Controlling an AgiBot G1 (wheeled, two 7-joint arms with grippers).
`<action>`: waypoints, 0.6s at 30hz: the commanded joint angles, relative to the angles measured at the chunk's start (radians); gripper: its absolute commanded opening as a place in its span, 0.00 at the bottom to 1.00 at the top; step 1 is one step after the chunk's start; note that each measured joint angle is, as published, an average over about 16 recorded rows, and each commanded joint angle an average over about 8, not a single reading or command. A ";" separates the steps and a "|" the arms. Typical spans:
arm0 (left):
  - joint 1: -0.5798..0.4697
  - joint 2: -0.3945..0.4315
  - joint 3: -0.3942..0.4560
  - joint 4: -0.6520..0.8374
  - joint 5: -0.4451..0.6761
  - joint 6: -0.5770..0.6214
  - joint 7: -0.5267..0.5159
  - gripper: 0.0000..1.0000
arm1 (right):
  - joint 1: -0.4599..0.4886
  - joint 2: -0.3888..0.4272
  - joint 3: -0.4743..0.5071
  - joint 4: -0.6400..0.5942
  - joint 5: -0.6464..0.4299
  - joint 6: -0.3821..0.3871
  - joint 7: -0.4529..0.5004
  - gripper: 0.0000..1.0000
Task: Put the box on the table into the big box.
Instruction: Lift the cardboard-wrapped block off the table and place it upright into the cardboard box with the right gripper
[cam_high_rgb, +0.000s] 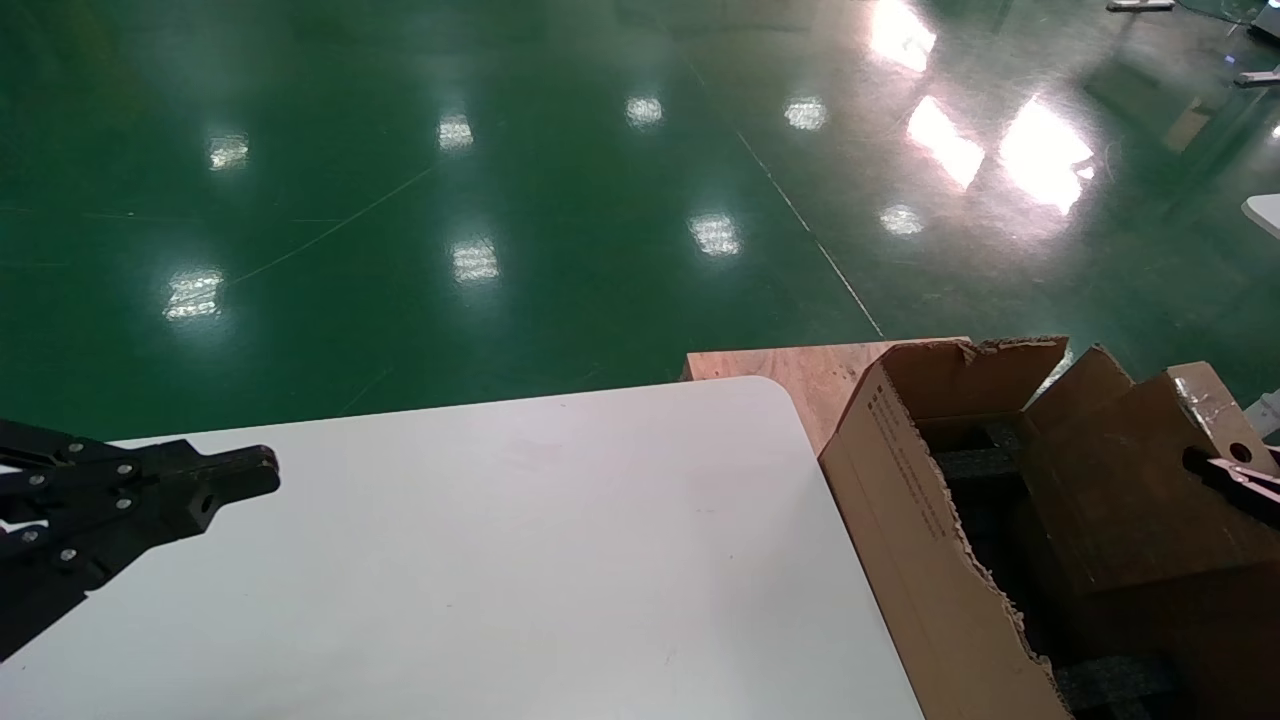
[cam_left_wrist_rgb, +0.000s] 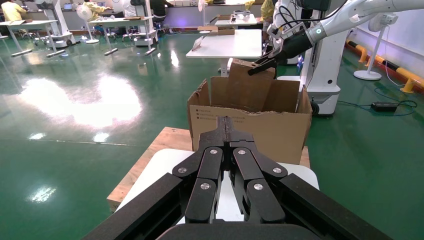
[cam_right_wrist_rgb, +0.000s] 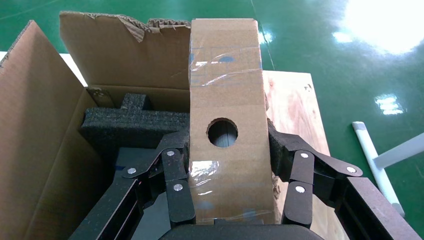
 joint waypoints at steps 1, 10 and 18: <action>0.000 0.000 0.000 0.000 0.000 0.000 0.000 0.00 | -0.007 0.001 0.007 0.000 0.000 0.002 -0.003 0.00; 0.000 0.000 0.000 0.000 0.000 0.000 0.000 0.00 | -0.040 0.002 0.057 -0.012 0.003 -0.024 -0.019 0.00; 0.000 0.000 0.000 0.000 0.000 0.000 0.000 0.00 | -0.099 0.014 0.138 0.006 -0.001 -0.037 -0.021 0.00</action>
